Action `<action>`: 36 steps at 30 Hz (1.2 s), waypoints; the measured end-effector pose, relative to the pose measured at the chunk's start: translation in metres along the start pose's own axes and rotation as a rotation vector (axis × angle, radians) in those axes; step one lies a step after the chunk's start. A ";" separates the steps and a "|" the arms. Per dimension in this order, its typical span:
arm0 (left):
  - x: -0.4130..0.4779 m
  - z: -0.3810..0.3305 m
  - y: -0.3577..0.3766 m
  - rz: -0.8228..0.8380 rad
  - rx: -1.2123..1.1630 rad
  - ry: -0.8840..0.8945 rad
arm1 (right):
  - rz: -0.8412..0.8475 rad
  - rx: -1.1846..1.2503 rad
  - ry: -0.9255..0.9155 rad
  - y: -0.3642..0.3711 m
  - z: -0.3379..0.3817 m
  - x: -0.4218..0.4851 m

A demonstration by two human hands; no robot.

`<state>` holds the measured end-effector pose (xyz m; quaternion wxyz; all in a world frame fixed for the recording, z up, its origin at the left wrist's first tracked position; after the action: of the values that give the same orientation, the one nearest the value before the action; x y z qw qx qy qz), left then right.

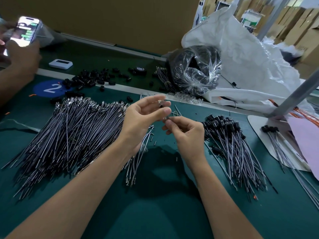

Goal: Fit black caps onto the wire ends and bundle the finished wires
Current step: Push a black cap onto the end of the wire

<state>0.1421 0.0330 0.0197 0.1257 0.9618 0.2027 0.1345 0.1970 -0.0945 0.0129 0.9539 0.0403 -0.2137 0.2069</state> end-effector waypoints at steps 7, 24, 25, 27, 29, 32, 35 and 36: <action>-0.003 0.005 0.005 0.006 0.147 0.018 | -0.020 0.136 0.037 0.001 -0.001 0.000; -0.005 -0.010 0.005 0.001 0.118 0.159 | 0.032 0.130 0.003 0.009 0.002 -0.004; -0.006 -0.011 0.004 -0.002 0.117 0.169 | 0.040 0.113 -0.014 0.010 0.003 -0.005; -0.005 -0.012 0.004 -0.002 0.111 0.187 | 0.049 0.085 -0.041 0.011 0.004 -0.005; -0.005 -0.014 0.004 -0.004 0.106 0.196 | 0.056 0.070 -0.055 0.012 0.005 -0.006; -0.005 -0.015 0.002 -0.035 0.085 0.202 | 0.071 0.075 -0.049 0.014 0.006 -0.008; -0.005 -0.016 0.000 -0.072 0.035 0.197 | 0.085 0.133 -0.003 0.017 0.004 -0.008; -0.004 -0.015 0.000 -0.083 0.009 0.184 | 0.085 0.145 0.010 0.018 0.004 -0.008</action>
<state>0.1333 0.0341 0.0330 0.1075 0.9368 0.2535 0.2160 0.1818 -0.0817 0.0127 0.9399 0.0993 -0.1951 0.2622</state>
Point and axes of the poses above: each hand's wrist, its own x-axis towards the middle knuckle, its own y-axis out of the palm, z = x × y, the point moved 5 cm from there along x, towards the middle knuckle, and after that the axes turned 11 degrees about x, right-handed, at the moved point
